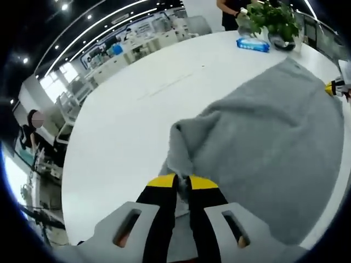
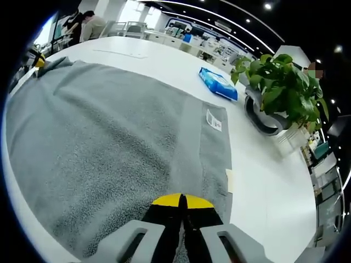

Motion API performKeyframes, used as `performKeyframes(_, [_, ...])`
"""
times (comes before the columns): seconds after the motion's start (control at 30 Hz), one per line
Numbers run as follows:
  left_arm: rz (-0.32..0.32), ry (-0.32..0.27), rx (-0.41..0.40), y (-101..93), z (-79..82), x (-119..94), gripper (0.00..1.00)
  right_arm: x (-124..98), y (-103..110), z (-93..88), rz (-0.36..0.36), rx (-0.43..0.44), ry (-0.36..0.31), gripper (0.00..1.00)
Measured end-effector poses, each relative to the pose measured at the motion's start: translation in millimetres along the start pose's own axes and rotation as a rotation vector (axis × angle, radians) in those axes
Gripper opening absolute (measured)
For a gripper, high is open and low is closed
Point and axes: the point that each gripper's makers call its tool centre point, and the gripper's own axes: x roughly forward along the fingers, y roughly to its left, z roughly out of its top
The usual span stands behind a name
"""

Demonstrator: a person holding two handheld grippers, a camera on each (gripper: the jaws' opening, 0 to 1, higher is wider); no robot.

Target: Open the folded towel by lifting each exposed corner and separating the folded layers until the towel lies flat within the target outline without major curled edges

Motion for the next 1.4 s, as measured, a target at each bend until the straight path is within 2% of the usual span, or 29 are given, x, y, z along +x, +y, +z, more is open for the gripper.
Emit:
performKeyframes(0.07, [0.044,-0.016,-0.002,19.8,3.8,-0.2,0.07,0.0,0.0,0.1,0.001,0.002,0.0,0.0])
performKeyframes(0.13, [0.072,-0.028,-0.051,34.7,5.1,-0.6,0.07,0.1,0.0,0.1,0.002,0.003,0.0,0.0])
performKeyframes(0.23, [0.096,-0.036,-0.101,48.3,3.1,0.1,0.07,0.3,-0.1,0.1,0.002,0.002,-0.001,0.0])
performKeyframes(0.43, [0.154,-0.045,-0.118,72.0,-5.0,7.2,0.08,0.8,-0.1,0.1,-0.001,-0.009,0.008,0.0])
performKeyframes(0.57, [0.177,-0.066,-0.125,81.2,-3.5,7.4,0.11,0.3,0.2,0.1,-0.001,-0.018,0.016,0.0])
performKeyframes(0.67, [0.175,-0.094,-0.143,80.5,1.4,-0.6,0.12,0.5,0.0,0.0,-0.002,-0.021,0.024,0.0])
performKeyframes(0.73, [0.181,-0.104,-0.114,81.4,4.1,-2.3,0.14,0.6,0.1,-0.1,-0.005,-0.028,0.029,0.0])
performKeyframes(0.8, [0.207,-0.114,-0.099,86.5,3.1,-7.9,0.18,0.0,0.6,0.0,-0.008,-0.042,0.032,0.0])
performKeyframes(0.93, [0.259,-0.126,-0.086,101.8,-2.3,-19.2,0.15,0.1,0.5,-0.2,-0.015,-0.054,0.035,0.0])
performKeyframes(1.03, [0.253,-0.127,-0.116,106.4,-9.2,-24.2,0.16,0.1,0.3,-0.4,-0.02,-0.061,0.039,0.0])
performKeyframes(1.13, [0.229,-0.125,-0.148,100.9,-17.6,-27.9,0.17,-0.4,0.4,-0.3,-0.022,-0.067,0.038,0.0])
performKeyframes(1.2, [0.186,-0.123,-0.159,86.7,-19.4,-26.3,0.17,-0.7,-0.2,-0.6,-0.018,-0.06,0.034,0.0])
performKeyframes(1.33, [0.07,-0.105,-0.174,44.8,-34.6,-25.4,0.18,-0.9,-1.0,-1.3,0.001,-0.01,0.009,0.0])
performKeyframes(1.4, [0.011,-0.115,-0.159,22.4,-40.6,-22.3,0.18,-1.1,-0.5,-1.4,0.022,0.066,0.005,0.0])
